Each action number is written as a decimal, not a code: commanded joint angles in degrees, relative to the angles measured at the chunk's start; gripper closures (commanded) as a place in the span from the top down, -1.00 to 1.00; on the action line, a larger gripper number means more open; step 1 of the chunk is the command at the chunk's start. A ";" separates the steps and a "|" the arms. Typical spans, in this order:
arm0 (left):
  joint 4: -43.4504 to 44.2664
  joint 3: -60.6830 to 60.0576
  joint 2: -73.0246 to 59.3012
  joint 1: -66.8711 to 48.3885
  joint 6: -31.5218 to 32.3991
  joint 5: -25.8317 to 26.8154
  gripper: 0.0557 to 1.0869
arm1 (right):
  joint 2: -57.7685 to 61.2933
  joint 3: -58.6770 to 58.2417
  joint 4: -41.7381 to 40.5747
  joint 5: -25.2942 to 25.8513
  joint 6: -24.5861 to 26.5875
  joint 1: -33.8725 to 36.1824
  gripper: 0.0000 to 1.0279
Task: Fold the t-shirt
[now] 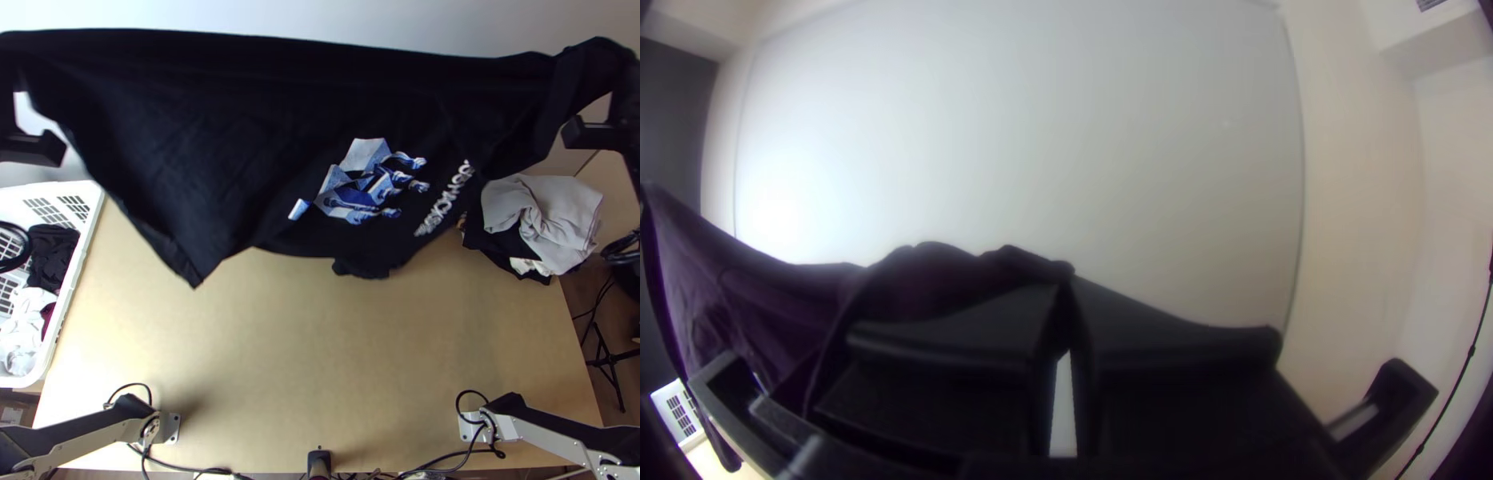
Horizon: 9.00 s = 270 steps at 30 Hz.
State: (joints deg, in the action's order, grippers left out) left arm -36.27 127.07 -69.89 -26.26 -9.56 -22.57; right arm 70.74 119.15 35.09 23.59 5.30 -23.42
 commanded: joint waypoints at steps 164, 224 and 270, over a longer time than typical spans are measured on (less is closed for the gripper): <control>-27.71 -30.12 -18.27 13.96 25.12 29.42 0.89 | 33.41 -1.56 19.31 -11.99 -25.87 7.16 0.93; -0.12 -82.86 -4.29 -6.08 17.74 26.79 -0.92 | -5.17 -60.53 4.20 -6.37 -12.86 -8.92 0.93; -0.82 -75.65 -3.76 12.99 12.37 26.52 -0.92 | 4.41 -79.87 9.56 -4.43 -14.44 -32.13 -0.11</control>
State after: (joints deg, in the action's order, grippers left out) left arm -36.75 51.33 -73.60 -13.85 2.96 4.01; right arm 73.30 39.55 45.30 15.25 -10.20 -54.72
